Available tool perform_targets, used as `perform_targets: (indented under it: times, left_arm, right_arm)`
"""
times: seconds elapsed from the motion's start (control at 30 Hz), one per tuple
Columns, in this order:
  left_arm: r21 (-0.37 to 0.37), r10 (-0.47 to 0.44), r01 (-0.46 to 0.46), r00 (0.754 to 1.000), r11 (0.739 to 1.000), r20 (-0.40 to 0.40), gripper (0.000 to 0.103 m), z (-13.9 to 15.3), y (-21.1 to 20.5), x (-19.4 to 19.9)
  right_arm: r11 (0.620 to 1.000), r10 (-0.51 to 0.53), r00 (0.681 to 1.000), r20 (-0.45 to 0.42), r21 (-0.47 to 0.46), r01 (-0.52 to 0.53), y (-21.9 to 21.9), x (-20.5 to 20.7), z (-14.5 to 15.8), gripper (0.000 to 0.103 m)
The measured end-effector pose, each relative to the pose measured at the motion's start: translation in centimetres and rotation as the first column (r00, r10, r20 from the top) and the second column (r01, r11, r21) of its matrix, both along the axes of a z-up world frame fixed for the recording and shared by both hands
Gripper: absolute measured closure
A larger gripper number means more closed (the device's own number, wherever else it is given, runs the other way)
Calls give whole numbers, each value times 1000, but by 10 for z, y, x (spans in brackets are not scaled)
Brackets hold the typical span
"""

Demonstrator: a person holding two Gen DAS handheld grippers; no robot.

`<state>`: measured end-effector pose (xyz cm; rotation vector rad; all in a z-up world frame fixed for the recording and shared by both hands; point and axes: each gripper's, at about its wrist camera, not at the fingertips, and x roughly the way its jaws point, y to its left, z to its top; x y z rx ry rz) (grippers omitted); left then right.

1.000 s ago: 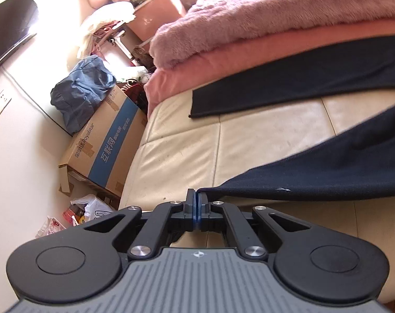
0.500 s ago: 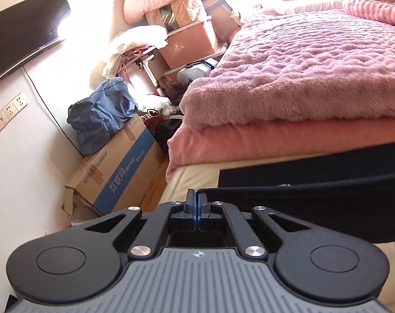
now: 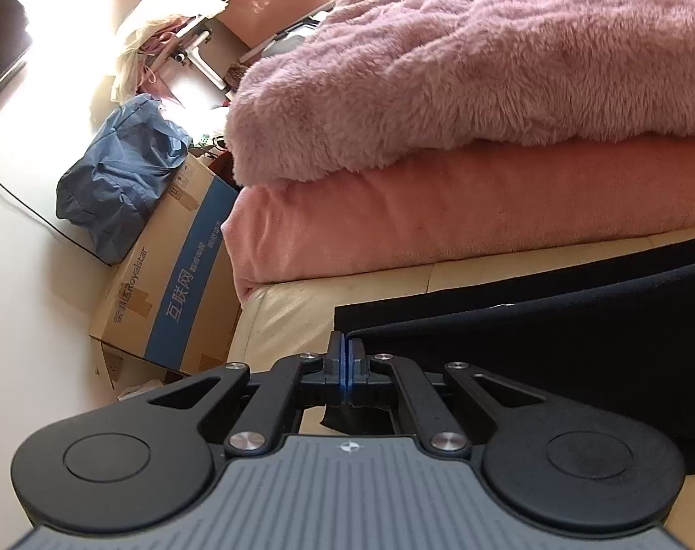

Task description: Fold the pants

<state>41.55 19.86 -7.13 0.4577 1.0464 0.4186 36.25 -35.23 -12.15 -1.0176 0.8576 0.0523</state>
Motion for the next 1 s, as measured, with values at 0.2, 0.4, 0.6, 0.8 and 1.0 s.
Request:
perform_targets:
  times: [0.2,0.4,0.6,0.8,1.0]
  left_arm:
    - [49,-30,33,998,998,-49,103,-22,-7,22]
    - [56,-32,35,998,998,-56,103,-30,-6,30]
    - [53,-19,21,999,998,-51,103,-37,-8,38]
    - [24,5,-4,998,1000,-60,89,-35,-5,44]
    - [-158,34,-22,997,987,71,75,0,19,20]
  right_arm:
    - [1000,-5,1000,-30,-2,5,2,23,-35,103]
    - [1000,-25,1000,-9,9,25,2,36,-43,103]
    - [998,-51,999,16,26,51,2,45,-52,103]
    - [990,-128,989,74,72,123,3,51,-49,91]
    - [969,-144,975,170,226,104,21,9,-9,62]
